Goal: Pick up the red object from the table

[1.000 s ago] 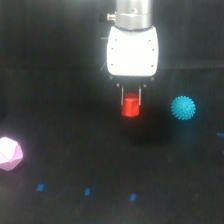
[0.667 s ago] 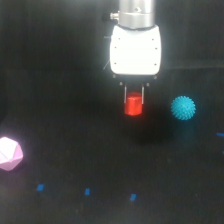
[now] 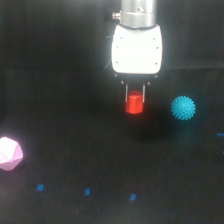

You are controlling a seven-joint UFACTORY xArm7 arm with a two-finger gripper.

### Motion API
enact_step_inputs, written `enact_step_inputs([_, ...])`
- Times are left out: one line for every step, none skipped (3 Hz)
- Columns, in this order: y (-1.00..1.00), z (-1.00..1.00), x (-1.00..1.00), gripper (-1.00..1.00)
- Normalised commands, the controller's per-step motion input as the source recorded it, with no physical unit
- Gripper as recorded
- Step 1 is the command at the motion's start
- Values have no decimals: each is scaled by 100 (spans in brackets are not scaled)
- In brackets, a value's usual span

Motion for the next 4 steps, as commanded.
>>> enact_step_inputs([-100,-54,18,-95])
enact_step_inputs([11,4,14,-91])
enact_step_inputs([69,56,48,-98])
enact_step_inputs([49,-49,28,-100])
